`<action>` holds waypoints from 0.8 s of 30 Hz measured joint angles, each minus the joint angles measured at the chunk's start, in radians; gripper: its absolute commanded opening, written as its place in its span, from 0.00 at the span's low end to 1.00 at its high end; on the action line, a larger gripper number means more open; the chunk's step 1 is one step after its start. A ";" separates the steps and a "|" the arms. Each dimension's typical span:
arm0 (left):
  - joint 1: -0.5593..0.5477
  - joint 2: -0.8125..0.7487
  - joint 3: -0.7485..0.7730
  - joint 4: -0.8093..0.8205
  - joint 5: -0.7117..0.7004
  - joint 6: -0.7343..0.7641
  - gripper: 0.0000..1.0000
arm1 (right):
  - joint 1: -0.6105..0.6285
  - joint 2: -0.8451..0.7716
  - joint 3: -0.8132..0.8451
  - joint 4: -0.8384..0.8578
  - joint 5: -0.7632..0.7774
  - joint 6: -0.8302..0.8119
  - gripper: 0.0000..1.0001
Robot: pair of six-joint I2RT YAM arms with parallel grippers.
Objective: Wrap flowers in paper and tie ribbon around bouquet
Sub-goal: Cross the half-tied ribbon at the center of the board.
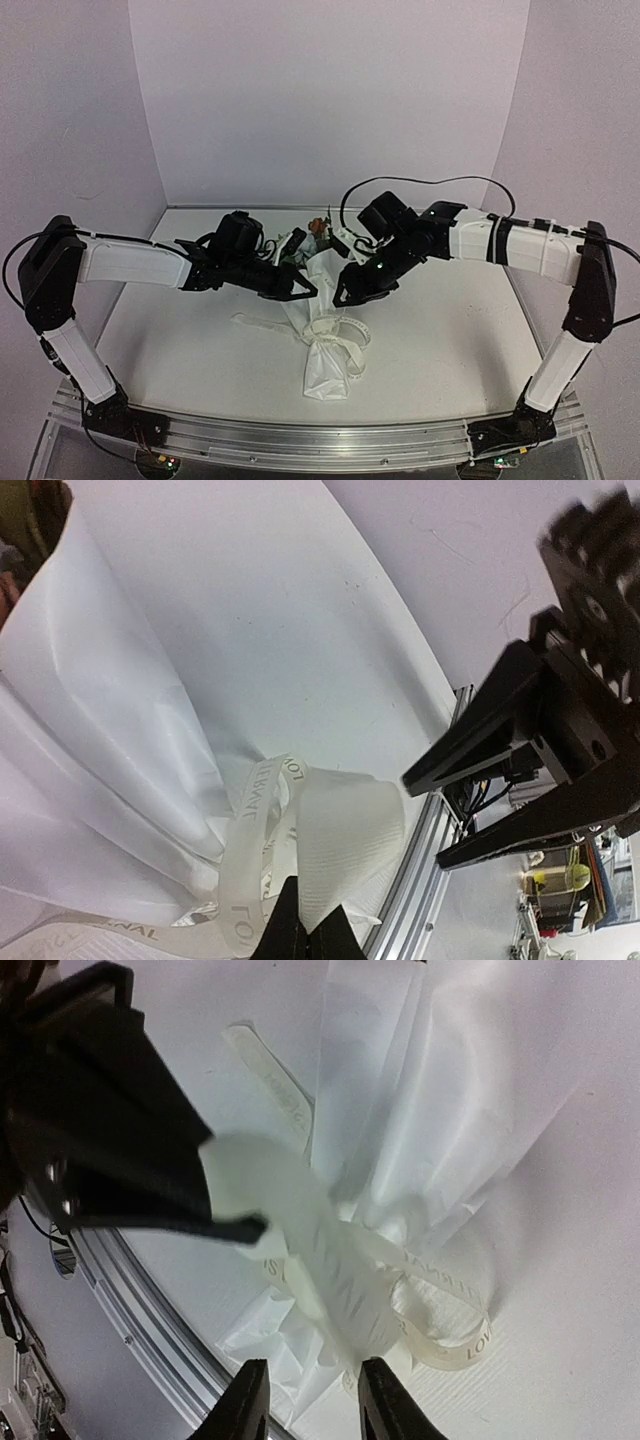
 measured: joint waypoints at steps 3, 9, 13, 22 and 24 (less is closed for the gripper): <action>0.015 0.000 -0.001 0.000 -0.026 -0.025 0.00 | 0.001 -0.084 -0.093 0.042 0.026 -0.008 0.43; 0.037 0.000 -0.001 0.000 -0.051 -0.056 0.00 | 0.014 -0.140 -0.234 0.142 0.039 -0.013 0.45; 0.039 0.000 -0.001 -0.001 -0.052 -0.065 0.00 | 0.030 -0.097 -0.256 0.177 0.039 -0.022 0.45; 0.040 0.000 -0.001 -0.004 -0.051 -0.065 0.00 | 0.050 0.026 -0.256 0.251 0.089 -0.049 0.48; 0.040 0.000 -0.001 -0.008 -0.051 -0.065 0.00 | 0.050 0.046 -0.256 0.264 0.101 -0.049 0.48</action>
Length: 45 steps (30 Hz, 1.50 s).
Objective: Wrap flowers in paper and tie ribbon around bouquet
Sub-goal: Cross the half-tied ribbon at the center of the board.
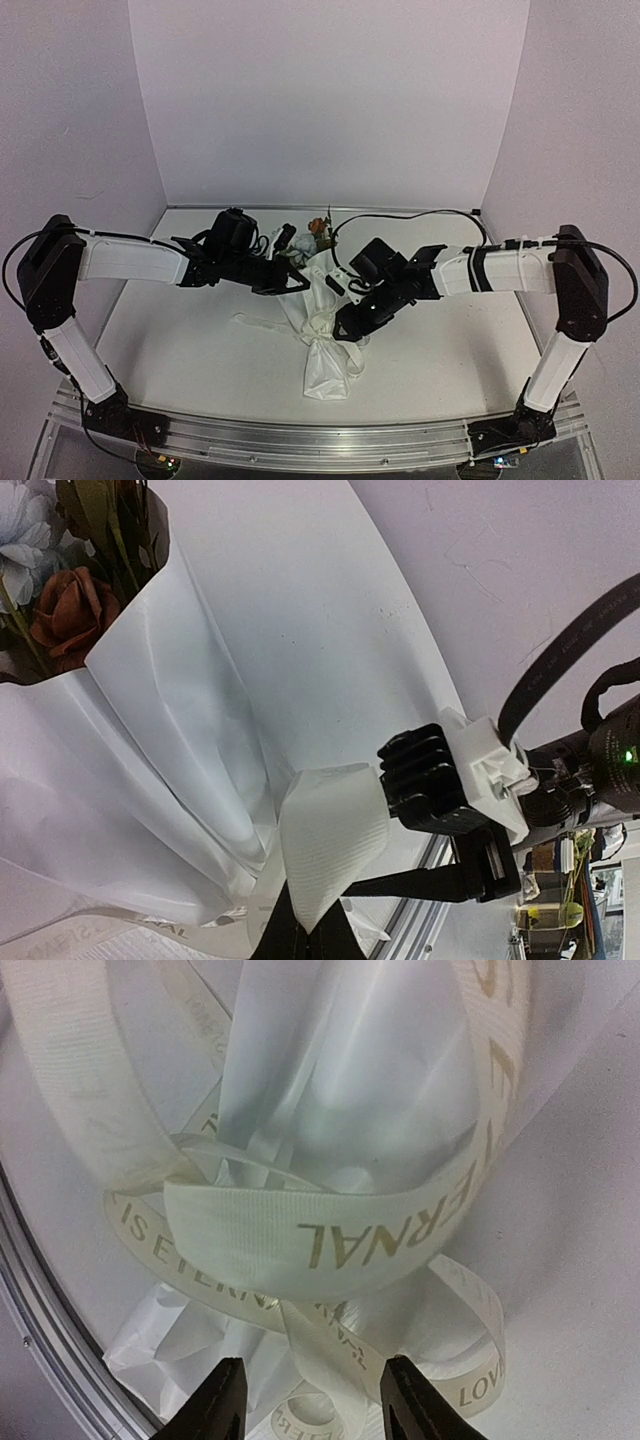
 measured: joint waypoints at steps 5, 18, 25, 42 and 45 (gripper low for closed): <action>0.001 0.000 0.000 -0.013 0.002 0.000 0.00 | 0.000 0.030 -0.003 0.040 0.023 0.004 0.43; 0.002 0.000 0.000 -0.015 0.010 0.000 0.00 | 0.005 0.052 -0.040 0.106 0.036 0.039 0.31; 0.010 0.000 0.000 -0.014 0.010 0.000 0.00 | 0.024 0.047 -0.077 0.133 0.045 0.060 0.23; 0.011 -0.057 -0.031 -0.014 0.037 0.033 0.00 | 0.026 -0.111 -0.159 0.124 0.134 0.127 0.00; 0.011 -0.088 -0.055 -0.015 0.038 0.044 0.00 | 0.026 -0.151 -0.177 0.108 0.151 0.138 0.00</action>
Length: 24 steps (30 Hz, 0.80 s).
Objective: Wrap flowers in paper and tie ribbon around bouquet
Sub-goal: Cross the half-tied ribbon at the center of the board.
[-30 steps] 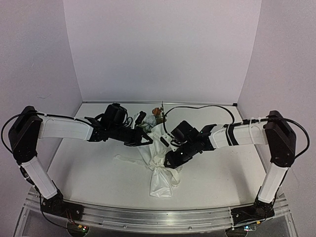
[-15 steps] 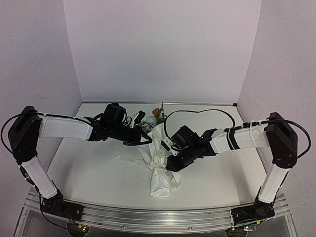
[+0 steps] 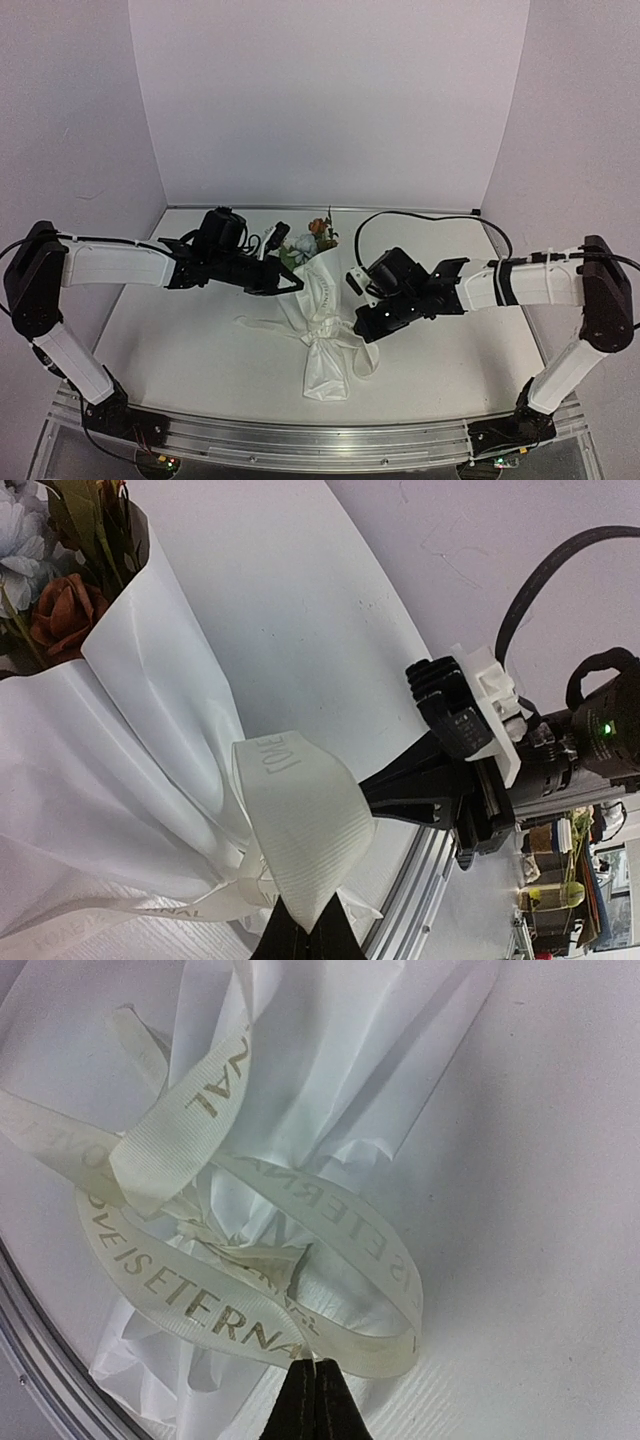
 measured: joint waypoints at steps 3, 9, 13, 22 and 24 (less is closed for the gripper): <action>0.000 -0.024 -0.020 0.001 0.006 0.008 0.00 | 0.000 -0.049 -0.049 -0.025 0.021 0.013 0.00; 0.000 -0.049 -0.052 0.001 0.017 0.011 0.00 | 0.000 -0.126 -0.129 -0.145 0.066 0.033 0.00; 0.000 -0.057 -0.081 0.007 0.044 0.025 0.00 | 0.000 -0.184 -0.134 -0.250 0.083 0.036 0.00; -0.075 -0.125 -0.133 0.006 0.086 0.118 0.00 | 0.018 -0.058 0.005 -0.235 -0.036 0.172 0.00; -0.120 -0.156 -0.146 0.004 0.076 0.154 0.00 | 0.020 -0.012 0.017 -0.198 -0.060 0.224 0.00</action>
